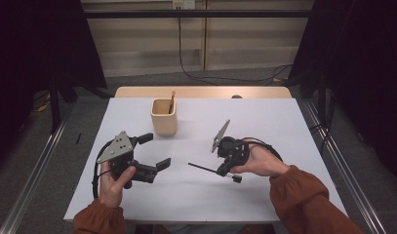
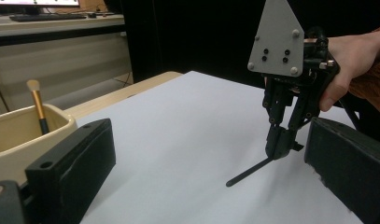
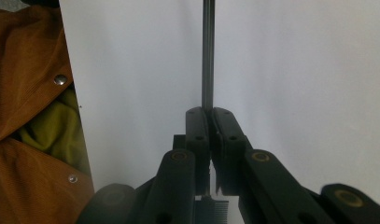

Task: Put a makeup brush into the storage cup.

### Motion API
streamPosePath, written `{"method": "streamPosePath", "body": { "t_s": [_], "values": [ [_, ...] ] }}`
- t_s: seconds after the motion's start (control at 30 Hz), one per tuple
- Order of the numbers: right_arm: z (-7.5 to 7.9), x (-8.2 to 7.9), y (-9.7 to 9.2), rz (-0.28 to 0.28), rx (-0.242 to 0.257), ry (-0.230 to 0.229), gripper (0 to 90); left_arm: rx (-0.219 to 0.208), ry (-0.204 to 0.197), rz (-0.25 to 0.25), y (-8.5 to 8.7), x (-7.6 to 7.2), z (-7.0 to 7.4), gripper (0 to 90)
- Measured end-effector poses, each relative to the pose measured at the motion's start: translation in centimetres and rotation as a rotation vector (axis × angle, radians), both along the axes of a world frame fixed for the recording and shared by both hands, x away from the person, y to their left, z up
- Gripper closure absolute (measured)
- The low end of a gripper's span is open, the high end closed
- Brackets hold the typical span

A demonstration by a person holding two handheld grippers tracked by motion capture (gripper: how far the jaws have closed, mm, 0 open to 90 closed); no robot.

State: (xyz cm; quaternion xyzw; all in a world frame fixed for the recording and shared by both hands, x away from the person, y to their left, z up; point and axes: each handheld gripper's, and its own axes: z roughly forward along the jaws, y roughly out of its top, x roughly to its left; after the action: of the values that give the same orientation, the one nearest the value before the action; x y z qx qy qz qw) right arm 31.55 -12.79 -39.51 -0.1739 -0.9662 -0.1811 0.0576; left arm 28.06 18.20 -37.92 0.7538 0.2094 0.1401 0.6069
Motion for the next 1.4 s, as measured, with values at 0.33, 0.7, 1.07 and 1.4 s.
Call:
{"method": "streamPosePath", "body": {
  "t_s": [0.33, 0.7, 1.07, 1.4],
  "values": [
    [0.1, -0.1, -0.1, 0.002, -0.010, 0.005, 85.9, 0.021, 0.018, -0.054, -1.6, 0.9, 0.2, 2.1],
    [-0.1, -0.1, 0.2, 0.017, -0.003, 0.001, 85.9, 0.037, 0.022, -0.110, -3.1, 1.6, 0.7, 1.8],
    [0.0, -0.2, 0.2, 0.024, -0.015, 0.009, 85.9, 0.124, 0.043, -0.187, -4.9, 2.0, 1.4, 2.5],
    [-0.1, -0.2, 0.3, 0.038, -0.014, 0.011, 85.9, 0.224, 0.079, -0.247, -5.8, 2.4, 1.1, 3.5]
  ]
}}
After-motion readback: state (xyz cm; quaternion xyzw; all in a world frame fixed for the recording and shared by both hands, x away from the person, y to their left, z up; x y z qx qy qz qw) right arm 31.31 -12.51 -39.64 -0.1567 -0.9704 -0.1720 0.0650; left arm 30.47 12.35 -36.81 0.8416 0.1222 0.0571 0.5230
